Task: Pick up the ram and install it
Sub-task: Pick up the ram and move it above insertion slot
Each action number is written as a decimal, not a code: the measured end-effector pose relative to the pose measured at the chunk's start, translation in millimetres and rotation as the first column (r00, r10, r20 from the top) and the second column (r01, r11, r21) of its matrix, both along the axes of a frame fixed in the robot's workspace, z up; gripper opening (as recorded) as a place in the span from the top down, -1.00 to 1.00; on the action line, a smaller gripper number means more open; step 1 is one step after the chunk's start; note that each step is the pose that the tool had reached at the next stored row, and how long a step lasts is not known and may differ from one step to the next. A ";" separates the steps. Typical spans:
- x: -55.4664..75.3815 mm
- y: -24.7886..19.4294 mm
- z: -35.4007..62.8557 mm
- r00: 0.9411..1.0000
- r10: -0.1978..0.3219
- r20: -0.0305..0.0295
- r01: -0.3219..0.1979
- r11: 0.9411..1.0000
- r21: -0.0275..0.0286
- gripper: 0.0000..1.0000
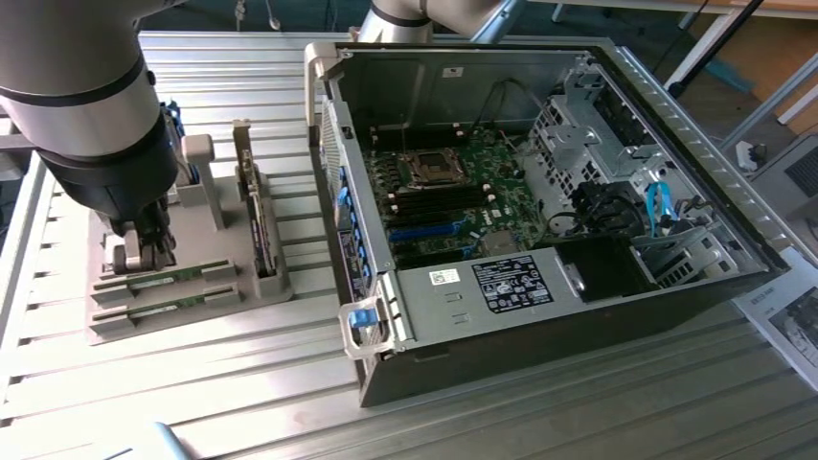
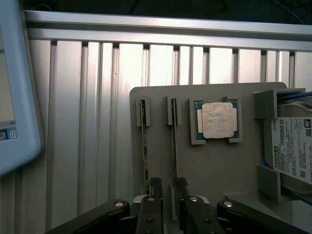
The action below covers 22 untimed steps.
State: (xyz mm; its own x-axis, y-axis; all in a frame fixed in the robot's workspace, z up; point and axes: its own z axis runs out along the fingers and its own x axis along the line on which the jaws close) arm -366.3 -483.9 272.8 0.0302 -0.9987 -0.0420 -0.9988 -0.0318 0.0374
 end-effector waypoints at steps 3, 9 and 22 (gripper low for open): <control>0.0 -4.5 -0.1 1.000 0.000 0.000 0.000 1.000 0.000 0.51; 0.0 -9.7 -0.1 1.000 0.000 0.000 0.000 1.000 -0.001 0.51; 0.0 -17.9 -32.9 1.000 0.000 0.000 0.000 1.000 0.000 0.51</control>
